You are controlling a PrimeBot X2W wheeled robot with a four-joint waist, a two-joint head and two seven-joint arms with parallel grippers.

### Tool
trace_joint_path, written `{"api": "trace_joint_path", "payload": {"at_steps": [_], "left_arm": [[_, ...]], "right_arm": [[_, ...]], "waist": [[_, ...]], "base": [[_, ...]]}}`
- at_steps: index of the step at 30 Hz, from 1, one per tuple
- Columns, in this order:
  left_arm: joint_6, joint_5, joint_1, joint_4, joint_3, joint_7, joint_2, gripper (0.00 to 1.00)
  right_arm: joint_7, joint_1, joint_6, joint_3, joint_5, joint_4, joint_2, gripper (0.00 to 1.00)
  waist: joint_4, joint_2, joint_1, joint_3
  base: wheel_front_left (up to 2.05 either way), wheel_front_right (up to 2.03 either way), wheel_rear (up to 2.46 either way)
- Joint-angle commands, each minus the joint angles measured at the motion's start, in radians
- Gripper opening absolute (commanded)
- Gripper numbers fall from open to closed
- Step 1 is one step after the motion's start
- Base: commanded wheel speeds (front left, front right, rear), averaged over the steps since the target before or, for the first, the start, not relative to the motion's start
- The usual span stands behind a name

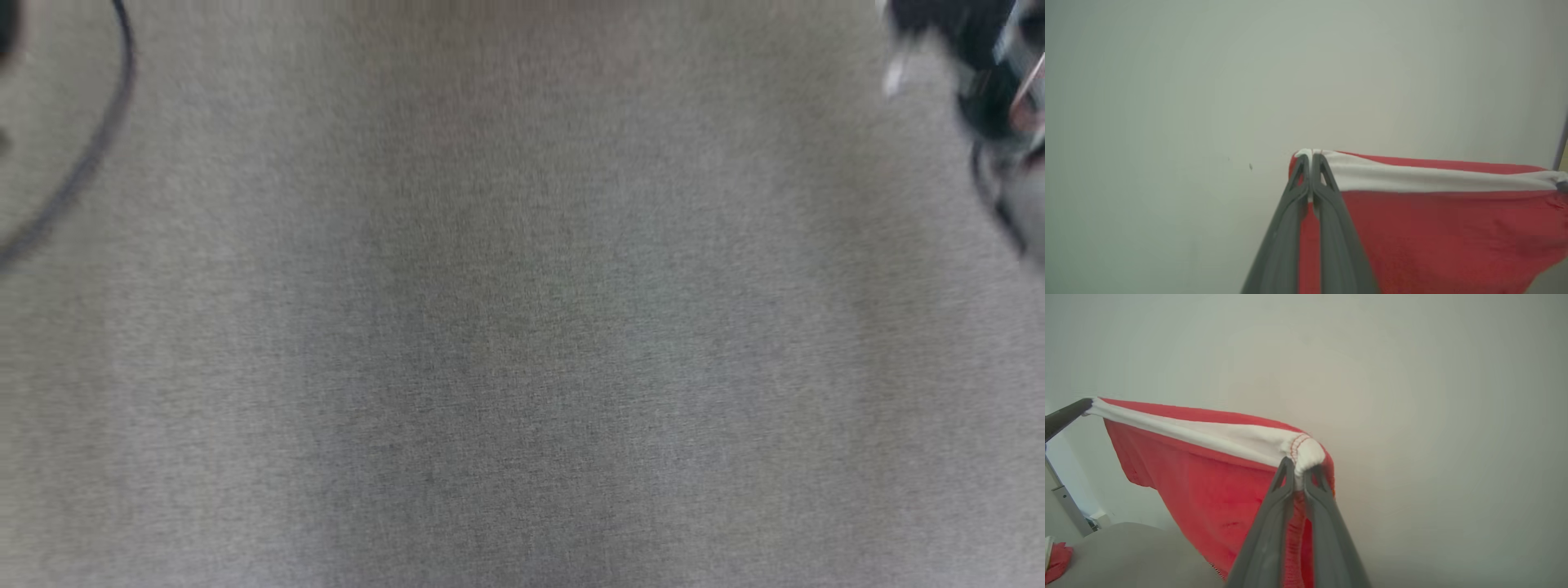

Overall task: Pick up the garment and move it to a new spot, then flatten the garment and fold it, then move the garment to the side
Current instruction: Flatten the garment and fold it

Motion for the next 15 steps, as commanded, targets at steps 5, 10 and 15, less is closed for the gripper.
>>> {"api": "trace_joint_path", "payload": {"at_steps": [5,10,15], "left_arm": [[0.058,0.026,0.318,-0.24,0.154,-0.007,0.024,0.0],[0.117,0.073,0.662,-0.455,0.278,-0.007,0.003,0.0],[0.138,0.11,0.971,-0.568,0.338,-0.007,-0.042,0.0]], "right_arm": [[-0.002,0.256,0.001,-0.059,-0.03,-0.122,-0.031,0.0],[-0.003,0.503,0.001,-0.114,-0.059,-0.22,-0.033,0.0],[-0.002,0.732,0.001,-0.154,-0.059,-0.299,-0.028,0.0]], "waist": [[-0.004,-0.0001,0.0001,-0.12],[0.003,-0.0001,0.0001,-0.184],[0.023,-0.0001,0.0001,-0.231]], "base": [[0.0,0.0,0.0],[0.0,0.0,0.0],[0.0,0.0,0.0]]}}
